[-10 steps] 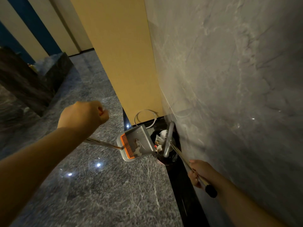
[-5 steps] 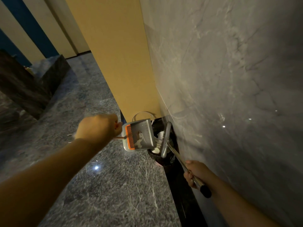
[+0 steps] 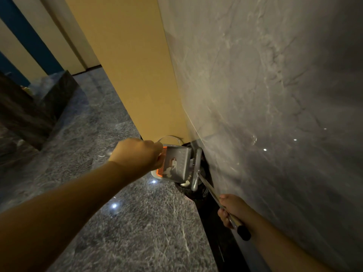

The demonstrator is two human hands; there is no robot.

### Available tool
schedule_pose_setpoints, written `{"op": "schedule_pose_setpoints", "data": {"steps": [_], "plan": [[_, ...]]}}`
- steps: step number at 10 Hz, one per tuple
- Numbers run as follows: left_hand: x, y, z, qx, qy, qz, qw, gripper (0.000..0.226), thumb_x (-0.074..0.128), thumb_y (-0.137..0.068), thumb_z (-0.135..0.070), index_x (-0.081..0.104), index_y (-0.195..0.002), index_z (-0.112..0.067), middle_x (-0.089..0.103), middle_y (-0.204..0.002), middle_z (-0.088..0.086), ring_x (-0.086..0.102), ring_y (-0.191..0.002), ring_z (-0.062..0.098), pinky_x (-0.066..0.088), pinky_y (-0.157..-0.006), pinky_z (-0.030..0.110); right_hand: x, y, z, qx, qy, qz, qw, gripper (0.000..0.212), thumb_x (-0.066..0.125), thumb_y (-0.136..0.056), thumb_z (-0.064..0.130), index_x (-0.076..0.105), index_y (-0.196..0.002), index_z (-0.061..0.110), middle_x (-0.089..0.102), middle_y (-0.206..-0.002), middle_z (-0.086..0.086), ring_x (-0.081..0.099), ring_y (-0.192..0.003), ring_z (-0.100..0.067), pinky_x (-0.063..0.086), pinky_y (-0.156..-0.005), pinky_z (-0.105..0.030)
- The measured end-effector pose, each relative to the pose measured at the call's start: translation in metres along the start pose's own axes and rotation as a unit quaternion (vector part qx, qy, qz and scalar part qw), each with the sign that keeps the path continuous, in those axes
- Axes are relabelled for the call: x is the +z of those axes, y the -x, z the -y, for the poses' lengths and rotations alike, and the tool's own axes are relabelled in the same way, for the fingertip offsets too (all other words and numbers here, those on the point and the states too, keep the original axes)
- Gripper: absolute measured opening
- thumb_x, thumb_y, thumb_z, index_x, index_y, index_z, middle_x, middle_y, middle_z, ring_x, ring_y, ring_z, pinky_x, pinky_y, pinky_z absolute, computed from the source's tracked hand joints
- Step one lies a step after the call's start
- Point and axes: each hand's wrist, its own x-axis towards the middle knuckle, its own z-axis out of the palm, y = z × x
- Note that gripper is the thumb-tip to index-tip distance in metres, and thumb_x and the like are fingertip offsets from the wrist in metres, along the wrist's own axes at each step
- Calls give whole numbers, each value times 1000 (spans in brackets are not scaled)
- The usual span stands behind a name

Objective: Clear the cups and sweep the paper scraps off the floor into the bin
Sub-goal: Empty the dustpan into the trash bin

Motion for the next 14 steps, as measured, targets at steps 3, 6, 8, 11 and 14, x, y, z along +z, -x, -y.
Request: {"op": "schedule_pose_setpoints", "data": {"steps": [3,6,8,11,14], "plan": [[7,-5,-12,19,-20,83,996,21,56,-93,-38,60,-81,-21,50,-58,-6,45,-45,15,39,-44,23,7,-9,-2,-75,135,-76,985,18,34,-99,19,44,-84,15,42,-61,-7,39,-37,-11,35,-36,-17],[-2,-8,-23,23,-41,178,983,18,47,-100,-39,55,-96,-23,40,-62,-9,49,-53,10,45,-48,24,10,-16,-2,-58,55,-78,994,20,34,-100,17,46,-85,11,44,-64,-8,43,-44,-13,35,-40,-23],[0,-13,-5,-44,-10,31,999,26,71,-86,-35,60,-71,-16,49,-51,-3,48,-37,20,49,-38,30,10,-23,-4,-45,16,-78,996,20,36,-100,24,46,-89,12,45,-65,-9,43,-45,-14,36,-39,-22],[4,-13,1,-40,4,14,999,28,75,-82,-30,56,-67,-16,44,-48,-3,43,-34,20,43,-37,24,13,-18,-1,-53,30,-93,994,23,34,-101,21,46,-84,11,44,-64,-10,43,-42,-14,36,-42,-24],[5,-7,18,-59,-9,-30,998,35,55,-89,-37,54,-64,-13,49,-49,2,48,-36,24,49,-38,32,10,2,2,-114,121,-80,983,28,40,-94,8,46,-74,26,43,-62,-2,40,-49,-14,34,-47,-26]]}}
